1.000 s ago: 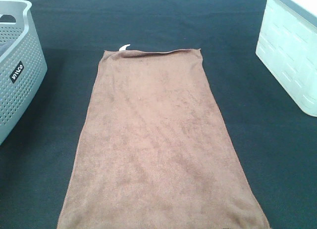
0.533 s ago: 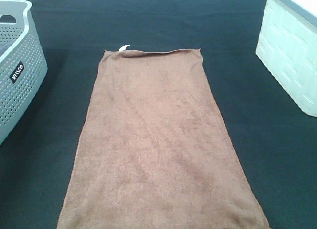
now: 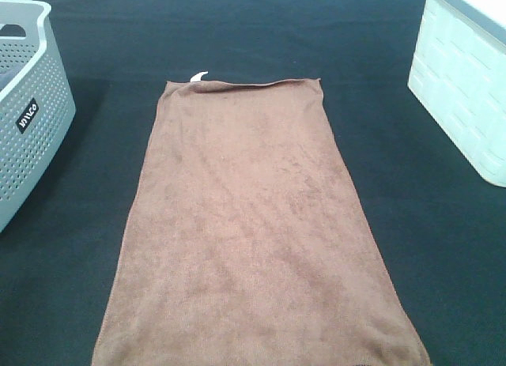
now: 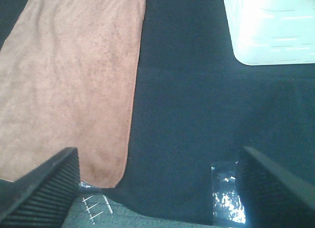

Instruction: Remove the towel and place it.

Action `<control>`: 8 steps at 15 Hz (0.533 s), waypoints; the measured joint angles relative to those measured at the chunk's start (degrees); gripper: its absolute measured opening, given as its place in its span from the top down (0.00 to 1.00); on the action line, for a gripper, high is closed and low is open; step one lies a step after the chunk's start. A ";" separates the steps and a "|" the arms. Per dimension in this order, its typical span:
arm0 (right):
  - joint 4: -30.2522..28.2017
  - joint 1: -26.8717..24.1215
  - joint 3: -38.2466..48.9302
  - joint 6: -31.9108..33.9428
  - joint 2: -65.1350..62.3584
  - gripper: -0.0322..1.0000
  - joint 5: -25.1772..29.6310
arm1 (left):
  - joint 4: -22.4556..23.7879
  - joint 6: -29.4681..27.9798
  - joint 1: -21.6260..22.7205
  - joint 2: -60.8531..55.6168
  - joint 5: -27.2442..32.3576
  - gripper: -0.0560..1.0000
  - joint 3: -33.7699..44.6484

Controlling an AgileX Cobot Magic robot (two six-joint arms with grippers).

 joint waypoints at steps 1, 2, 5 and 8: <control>-0.63 0.00 1.72 -0.69 -2.46 0.20 -0.17 | 0.00 0.00 0.00 -3.78 0.17 0.20 2.46; -1.03 0.00 3.38 -0.97 -4.98 0.20 -0.57 | 0.00 0.00 0.00 -7.51 0.97 0.20 4.47; -1.32 0.00 6.76 -1.09 -10.77 0.20 -1.09 | -0.06 0.00 0.00 -16.21 1.78 0.20 6.02; -1.32 0.00 9.51 -0.97 -15.13 0.20 -0.97 | -0.97 0.00 0.00 -21.54 11.17 0.20 4.76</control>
